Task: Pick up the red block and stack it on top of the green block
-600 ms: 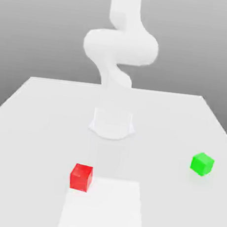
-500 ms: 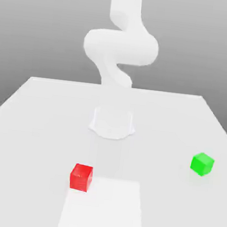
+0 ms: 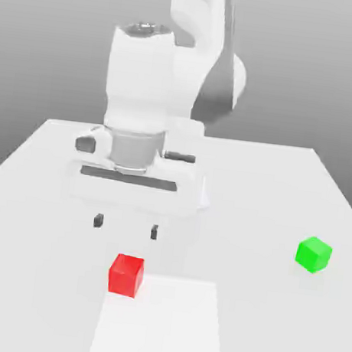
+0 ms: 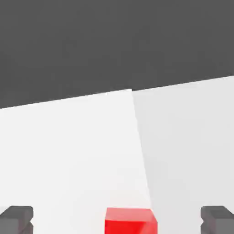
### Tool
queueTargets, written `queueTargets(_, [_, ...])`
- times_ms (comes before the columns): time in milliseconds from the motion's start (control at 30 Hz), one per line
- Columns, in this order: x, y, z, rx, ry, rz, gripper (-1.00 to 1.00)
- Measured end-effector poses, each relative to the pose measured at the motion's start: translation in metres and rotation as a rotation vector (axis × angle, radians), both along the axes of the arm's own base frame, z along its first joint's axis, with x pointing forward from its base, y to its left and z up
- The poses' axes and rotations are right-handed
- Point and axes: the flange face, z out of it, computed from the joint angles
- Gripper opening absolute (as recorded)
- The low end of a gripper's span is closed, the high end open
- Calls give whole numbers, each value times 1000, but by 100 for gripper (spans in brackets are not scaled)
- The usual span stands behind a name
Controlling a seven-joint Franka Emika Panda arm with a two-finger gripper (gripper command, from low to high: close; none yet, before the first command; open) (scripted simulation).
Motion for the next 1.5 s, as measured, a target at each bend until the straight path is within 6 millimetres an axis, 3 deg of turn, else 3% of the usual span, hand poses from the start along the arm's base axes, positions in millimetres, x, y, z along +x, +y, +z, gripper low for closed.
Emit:
queueTargets(200, [-9, -1, -62, 3, 26, -6, 0])
queueTargets(233, [-10, -1, -68, 3, 26, -6, -100])
queueTargets(467, [-10, -1, -67, 3, 26, -6, -100])
queueTargets(700, [-9, -1, -13, 4, 26, -7, -100])
queueTargets(833, [0, 48, 3, 5, 20, 136, -100])
queueTargets(967, [3, 117, 12, 7, 14, 329, -100])
queueTargets(1100, [-10, 187, 20, 7, 11, 528, -100])
queueTargets(1300, [-56, 285, 29, 3, 12, 828, -100])
queueTargets(1500, [-131, 366, 34, -8, 21, 1129, -100])
